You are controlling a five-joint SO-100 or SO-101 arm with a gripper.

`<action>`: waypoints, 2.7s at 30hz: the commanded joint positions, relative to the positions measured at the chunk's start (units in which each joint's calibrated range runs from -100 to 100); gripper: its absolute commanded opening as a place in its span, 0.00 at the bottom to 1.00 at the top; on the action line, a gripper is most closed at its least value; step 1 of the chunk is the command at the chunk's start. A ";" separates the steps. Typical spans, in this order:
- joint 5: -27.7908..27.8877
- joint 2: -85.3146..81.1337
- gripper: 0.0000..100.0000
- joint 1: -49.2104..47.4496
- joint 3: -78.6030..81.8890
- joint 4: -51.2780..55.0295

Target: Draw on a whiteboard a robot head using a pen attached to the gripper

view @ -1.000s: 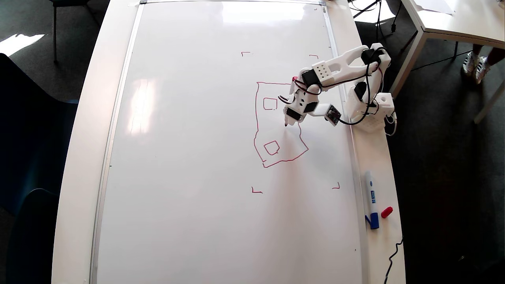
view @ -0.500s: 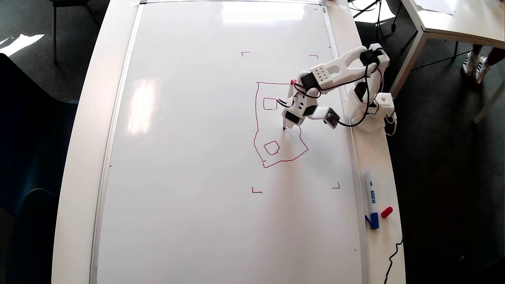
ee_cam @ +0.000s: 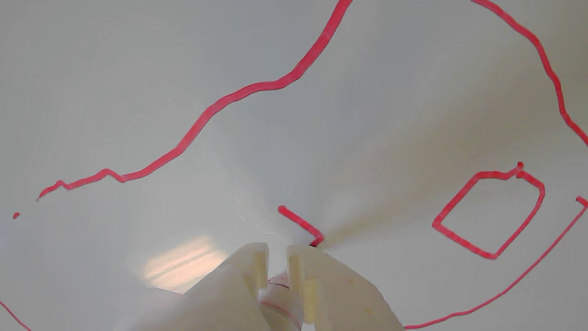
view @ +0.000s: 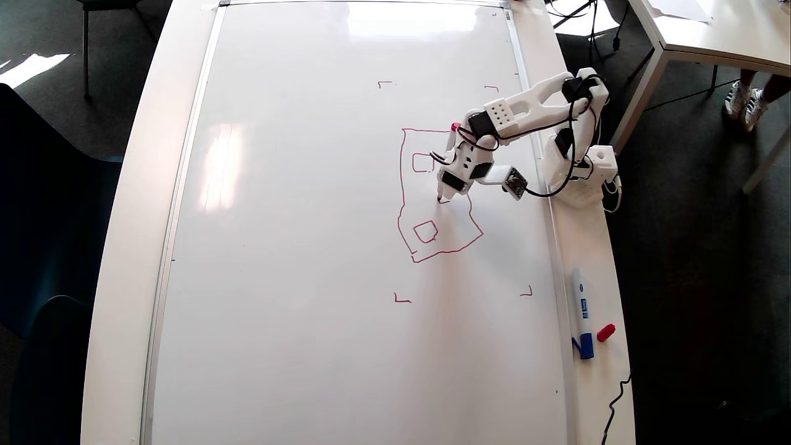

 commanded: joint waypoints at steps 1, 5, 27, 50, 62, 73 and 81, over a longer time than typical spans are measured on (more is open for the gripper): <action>1.48 -0.17 0.01 2.40 -1.43 -0.17; 2.88 -0.17 0.01 4.10 -1.25 0.27; 4.86 -2.10 0.01 6.31 1.84 3.57; 2.66 -10.48 0.01 -0.54 11.19 2.70; 1.11 -6.54 0.01 -0.54 6.02 0.27; 1.27 -7.30 0.01 1.30 -4.24 7.04; 1.37 0.59 0.01 3.44 -18.31 9.91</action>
